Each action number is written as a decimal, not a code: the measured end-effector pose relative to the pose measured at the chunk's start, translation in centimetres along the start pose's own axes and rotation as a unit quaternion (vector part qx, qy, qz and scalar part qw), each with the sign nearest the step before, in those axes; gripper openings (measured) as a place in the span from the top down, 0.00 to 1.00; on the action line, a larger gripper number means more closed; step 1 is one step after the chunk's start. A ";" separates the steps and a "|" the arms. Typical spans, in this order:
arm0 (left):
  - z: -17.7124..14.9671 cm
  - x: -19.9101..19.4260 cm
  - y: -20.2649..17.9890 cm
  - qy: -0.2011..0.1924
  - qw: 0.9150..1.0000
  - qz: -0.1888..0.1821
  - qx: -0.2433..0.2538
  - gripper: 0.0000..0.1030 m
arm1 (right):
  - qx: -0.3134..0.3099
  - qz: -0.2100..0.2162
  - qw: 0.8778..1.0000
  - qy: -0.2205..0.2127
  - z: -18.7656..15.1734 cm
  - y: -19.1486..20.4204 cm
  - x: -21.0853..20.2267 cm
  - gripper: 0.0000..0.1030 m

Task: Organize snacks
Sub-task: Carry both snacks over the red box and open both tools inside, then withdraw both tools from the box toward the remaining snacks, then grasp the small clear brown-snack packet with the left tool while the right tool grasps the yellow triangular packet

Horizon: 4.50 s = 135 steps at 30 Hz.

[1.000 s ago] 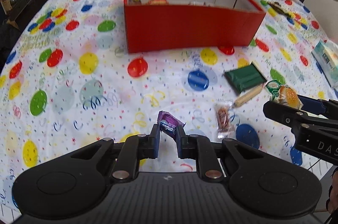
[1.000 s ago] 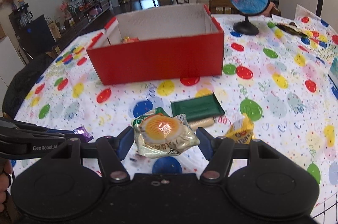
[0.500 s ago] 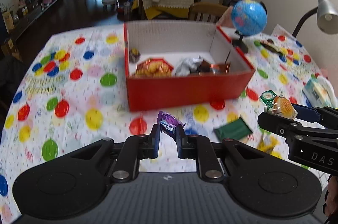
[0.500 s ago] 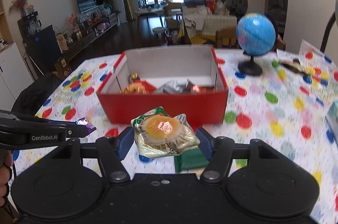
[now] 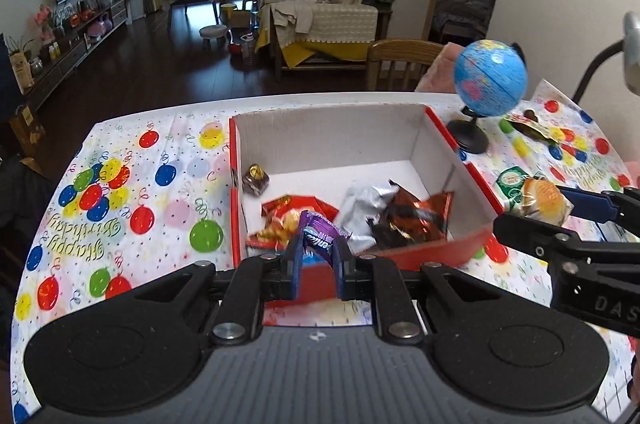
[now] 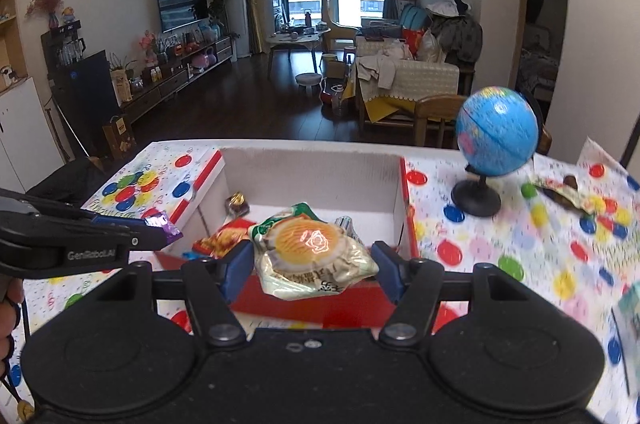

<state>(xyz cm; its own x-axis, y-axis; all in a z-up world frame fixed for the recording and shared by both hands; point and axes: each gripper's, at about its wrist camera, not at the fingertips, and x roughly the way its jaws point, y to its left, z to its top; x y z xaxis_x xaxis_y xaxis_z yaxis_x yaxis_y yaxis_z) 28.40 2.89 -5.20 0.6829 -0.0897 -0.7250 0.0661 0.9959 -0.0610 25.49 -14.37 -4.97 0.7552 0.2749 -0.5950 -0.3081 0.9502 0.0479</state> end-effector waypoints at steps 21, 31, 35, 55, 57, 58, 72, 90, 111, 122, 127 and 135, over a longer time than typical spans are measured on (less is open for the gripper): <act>7.4 14.1 0.7 0.047 0.997 0.057 -0.002 0.85 | -0.024 0.019 0.996 0.082 2.7 -3.7 14.0 0.39; 7.4 18.5 0.7 0.098 0.993 0.065 -0.004 0.85 | -0.033 0.010 0.990 0.133 2.1 -4.0 17.6 0.38; 7.1 19.4 0.6 0.114 0.991 0.064 -0.005 0.85 | -0.040 0.013 0.989 0.139 2.0 -3.8 17.9 0.37; 6.5 18.4 0.1 0.149 0.988 0.048 -0.001 0.71 | -0.026 0.006 0.992 0.120 2.2 -4.2 16.3 0.19; 6.5 17.7 0.1 0.145 0.988 0.043 -0.005 0.71 | -0.020 0.009 0.993 0.117 2.2 -4.4 15.7 0.18; 6.5 17.3 0.2 0.143 0.989 0.041 -0.007 0.68 | -0.018 0.008 0.993 0.115 2.3 -4.5 15.3 0.18; 5.8 8.2 0.0 0.068 0.998 0.003 -0.011 0.36 | 0.015 0.008 0.998 0.065 2.1 -4.2 8.2 0.10; 1.4 -3.1 1.2 0.005 0.999 -0.034 -0.003 0.17 | 0.047 0.030 0.998 0.000 0.1 0.1 -1.9 0.01; -7.7 -6.1 -1.2 0.018 0.997 -0.072 0.002 0.03 | 0.122 -0.042 0.991 0.016 -9.8 -1.2 -7.6 0.00; -12.0 -1.6 -4.6 0.089 0.994 -0.054 0.026 0.03 | 0.142 -0.093 0.984 0.057 -14.6 -3.5 -6.1 0.01; -13.3 0.9 -4.8 0.128 0.991 -0.040 0.007 0.03 | 0.142 -0.100 0.981 0.081 -16.2 -4.4 -4.6 0.04; -14.8 3.6 -5.7 0.158 0.987 -0.020 0.001 0.04 | 0.131 -0.092 0.981 0.112 -17.0 -5.5 -1.8 0.08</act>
<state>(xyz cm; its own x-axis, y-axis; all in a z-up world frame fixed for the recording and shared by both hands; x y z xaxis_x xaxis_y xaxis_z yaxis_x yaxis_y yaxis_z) 19.70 -3.04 -17.59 0.4186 -0.1215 -0.9000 0.0895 0.9917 -0.0923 15.97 -22.56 -17.83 0.6291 0.0848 -0.7727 0.0027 0.9938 0.1112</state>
